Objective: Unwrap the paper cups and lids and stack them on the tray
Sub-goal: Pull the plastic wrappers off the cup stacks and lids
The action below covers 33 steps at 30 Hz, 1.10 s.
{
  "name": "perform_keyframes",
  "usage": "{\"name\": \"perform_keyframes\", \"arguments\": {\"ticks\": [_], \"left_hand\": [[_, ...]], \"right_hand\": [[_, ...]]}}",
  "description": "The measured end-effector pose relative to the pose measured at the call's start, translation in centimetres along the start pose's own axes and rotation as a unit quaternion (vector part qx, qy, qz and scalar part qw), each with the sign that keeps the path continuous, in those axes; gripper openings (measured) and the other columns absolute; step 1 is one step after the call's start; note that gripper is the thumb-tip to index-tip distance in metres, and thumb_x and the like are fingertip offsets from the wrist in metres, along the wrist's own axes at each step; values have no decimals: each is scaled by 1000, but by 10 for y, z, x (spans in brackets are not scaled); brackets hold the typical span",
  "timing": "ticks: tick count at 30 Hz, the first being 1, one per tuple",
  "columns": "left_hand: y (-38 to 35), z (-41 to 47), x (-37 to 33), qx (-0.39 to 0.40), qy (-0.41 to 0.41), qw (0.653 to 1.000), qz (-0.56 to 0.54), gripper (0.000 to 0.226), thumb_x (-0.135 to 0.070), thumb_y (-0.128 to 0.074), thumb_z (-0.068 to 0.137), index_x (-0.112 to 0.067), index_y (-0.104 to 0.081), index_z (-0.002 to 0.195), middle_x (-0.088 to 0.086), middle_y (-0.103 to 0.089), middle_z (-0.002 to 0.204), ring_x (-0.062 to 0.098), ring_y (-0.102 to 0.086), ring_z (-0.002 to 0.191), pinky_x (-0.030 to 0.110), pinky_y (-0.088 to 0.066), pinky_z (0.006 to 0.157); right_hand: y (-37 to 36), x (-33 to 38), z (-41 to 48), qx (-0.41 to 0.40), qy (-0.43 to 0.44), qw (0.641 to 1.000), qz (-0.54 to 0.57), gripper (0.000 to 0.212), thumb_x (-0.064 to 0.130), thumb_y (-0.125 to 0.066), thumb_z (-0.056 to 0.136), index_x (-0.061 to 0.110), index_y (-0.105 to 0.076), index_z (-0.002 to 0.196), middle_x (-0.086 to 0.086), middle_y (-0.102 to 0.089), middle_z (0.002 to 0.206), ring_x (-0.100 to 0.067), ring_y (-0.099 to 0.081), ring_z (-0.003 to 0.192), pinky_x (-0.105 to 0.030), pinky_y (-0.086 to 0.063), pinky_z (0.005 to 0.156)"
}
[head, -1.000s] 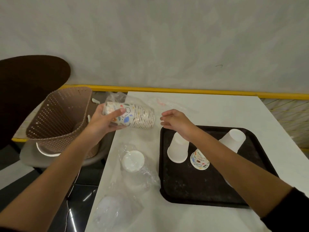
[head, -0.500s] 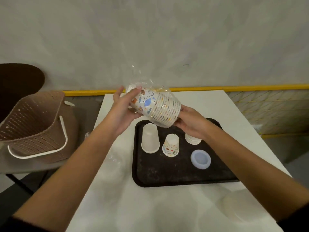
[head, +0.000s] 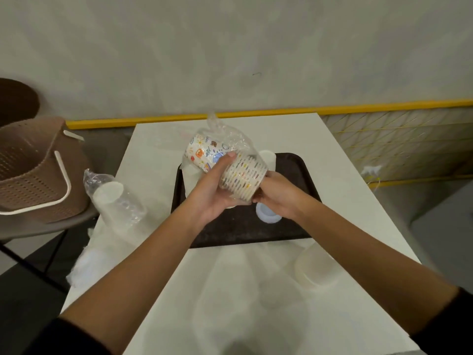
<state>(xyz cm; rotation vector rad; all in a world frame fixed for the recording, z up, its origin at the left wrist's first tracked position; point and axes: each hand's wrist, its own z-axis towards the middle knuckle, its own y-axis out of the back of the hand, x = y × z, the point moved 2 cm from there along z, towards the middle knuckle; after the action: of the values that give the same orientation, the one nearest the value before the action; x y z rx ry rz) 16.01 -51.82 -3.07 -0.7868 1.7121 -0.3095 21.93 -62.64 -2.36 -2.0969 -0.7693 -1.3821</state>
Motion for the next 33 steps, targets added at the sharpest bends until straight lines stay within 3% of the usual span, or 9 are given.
{"name": "perform_keyframes", "arguments": {"ticks": [4, 8, 12, 17, 21, 26, 28, 31, 33], "left_hand": [[-3, -12, 25, -7, -20, 999, -30, 29, -29, -58, 81, -17, -55, 108, 13, -62, 113, 32, -57, 114, 60, -49, 86], [10, -20, 40, -63, -3, 996, -62, 42, -34, -57, 83, -12, -52, 119, 16, -59, 118, 34, -59, 110, 52, -54, 73], [22, -30, 42, -108, -24, 992, -52, 29, -36, -48, 91, -17, -53, 112, 11, -62, 107, 28, -62, 102, 49, -55, 66], [38, -41, 36, -130, -53, 986, -85, 30, -31, -53, 89, -16, -50, 115, 13, -57, 116, 33, -56, 117, 64, -47, 83], [48, -51, 29, -154, -81, 981, -89, 23, -30, -53, 90, -18, -52, 110, 9, -61, 107, 27, -61, 107, 59, -49, 84], [52, -55, 13, -179, -120, 972, -94, 28, -31, -54, 89, -19, -50, 113, 7, -58, 113, 26, -59, 110, 57, -46, 91], [51, -55, 6, -181, -138, 968, -101, 29, -31, -55, 88, -19, -50, 114, 7, -59, 112, 24, -60, 109, 55, -46, 92], [48, -53, 2, -175, -146, 968, -107, 26, -31, -54, 89, -18, -51, 112, 6, -61, 107, 22, -62, 105, 51, -48, 93], [45, -51, 2, -168, -143, 970, -105, 23, -30, -54, 90, -18, -53, 109, 6, -62, 104, 22, -62, 103, 48, -51, 88]], "right_hand": [[6, -11, -12, -40, 0, 997, -61, 32, 16, -42, 98, 5, -54, 125, -10, -63, 110, -15, -60, 87, -21, -51, 66], [15, -15, -27, -12, -10, 995, -94, 24, 13, -48, 94, 7, -57, 115, -3, -62, 92, -12, -61, 77, -20, -54, 65], [30, -15, -33, -12, -1, 990, -140, 13, 12, -51, 91, 6, -61, 96, -9, -65, 86, -13, -65, 74, -19, -56, 66], [54, -18, -36, -1, 50, 976, -211, 11, 4, -62, 84, 14, -63, 80, -8, -64, 72, -7, -59, 52, -23, -57, 56], [67, -15, -35, -29, 92, 965, -245, 18, 3, -61, 85, 20, -63, 79, -3, -62, 69, -2, -51, 42, -15, -49, 46], [69, -11, -30, -141, 177, 912, -342, 19, 8, -60, 86, 23, -62, 97, 0, -60, 88, -11, -53, 75, -22, -49, 68], [55, -9, -41, -225, 321, 850, -352, 18, 15, -57, 89, 13, -61, 107, -5, -58, 99, -16, -51, 89, -26, -47, 83], [22, -16, -58, -187, 483, 763, -387, 25, 23, -51, 91, 2, -64, 96, -10, -62, 95, -13, -48, 91, -11, -37, 83], [5, -22, -53, -145, 426, 798, -401, 32, 30, -56, 89, 7, -59, 110, -7, -59, 107, -10, -48, 97, -17, -43, 82]]}}
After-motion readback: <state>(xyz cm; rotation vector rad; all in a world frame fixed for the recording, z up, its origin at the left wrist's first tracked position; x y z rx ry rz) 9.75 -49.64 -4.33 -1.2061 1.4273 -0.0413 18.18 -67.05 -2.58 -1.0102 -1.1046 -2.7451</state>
